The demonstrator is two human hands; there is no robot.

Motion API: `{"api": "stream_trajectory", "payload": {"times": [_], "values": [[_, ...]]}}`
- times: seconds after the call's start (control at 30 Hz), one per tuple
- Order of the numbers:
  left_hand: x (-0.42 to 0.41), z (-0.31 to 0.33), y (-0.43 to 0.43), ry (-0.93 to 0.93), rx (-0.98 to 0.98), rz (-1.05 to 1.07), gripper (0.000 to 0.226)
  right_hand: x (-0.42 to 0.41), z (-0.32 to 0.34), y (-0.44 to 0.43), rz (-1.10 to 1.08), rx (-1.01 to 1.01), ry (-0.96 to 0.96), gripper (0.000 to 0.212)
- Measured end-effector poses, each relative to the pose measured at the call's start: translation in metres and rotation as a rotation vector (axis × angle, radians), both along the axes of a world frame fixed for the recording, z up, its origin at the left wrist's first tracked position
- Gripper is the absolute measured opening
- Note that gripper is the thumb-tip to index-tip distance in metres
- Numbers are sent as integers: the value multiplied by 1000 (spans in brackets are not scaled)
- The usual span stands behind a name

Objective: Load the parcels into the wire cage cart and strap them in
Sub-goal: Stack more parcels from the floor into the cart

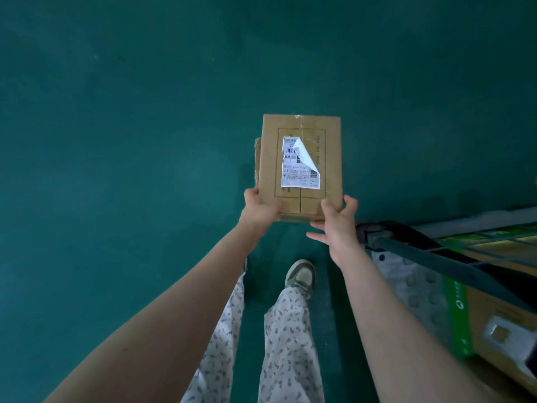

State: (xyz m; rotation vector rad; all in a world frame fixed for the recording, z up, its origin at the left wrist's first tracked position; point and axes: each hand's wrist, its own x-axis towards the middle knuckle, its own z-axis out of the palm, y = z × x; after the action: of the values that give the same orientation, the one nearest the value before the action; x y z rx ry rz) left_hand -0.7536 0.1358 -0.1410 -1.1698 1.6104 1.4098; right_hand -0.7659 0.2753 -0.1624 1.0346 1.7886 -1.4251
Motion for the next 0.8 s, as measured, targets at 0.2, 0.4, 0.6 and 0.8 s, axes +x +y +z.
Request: {"api": "stream_trajectory", "payload": {"times": [0.2,0.4,0.6,0.8], "values": [[-3,63,-10,90,-21,74,43,-4,66,-10,12,-4,76,21],[-2,152,-22,223,-58,129,44,-2,160,-26,0,-42,159,26],[3,248,-34,336,-72,95,46,2,255,-35,-15,-87,214,28],[23,327,-58,475,-65,38,45,27,336,-55,-45,-73,313,35]]}}
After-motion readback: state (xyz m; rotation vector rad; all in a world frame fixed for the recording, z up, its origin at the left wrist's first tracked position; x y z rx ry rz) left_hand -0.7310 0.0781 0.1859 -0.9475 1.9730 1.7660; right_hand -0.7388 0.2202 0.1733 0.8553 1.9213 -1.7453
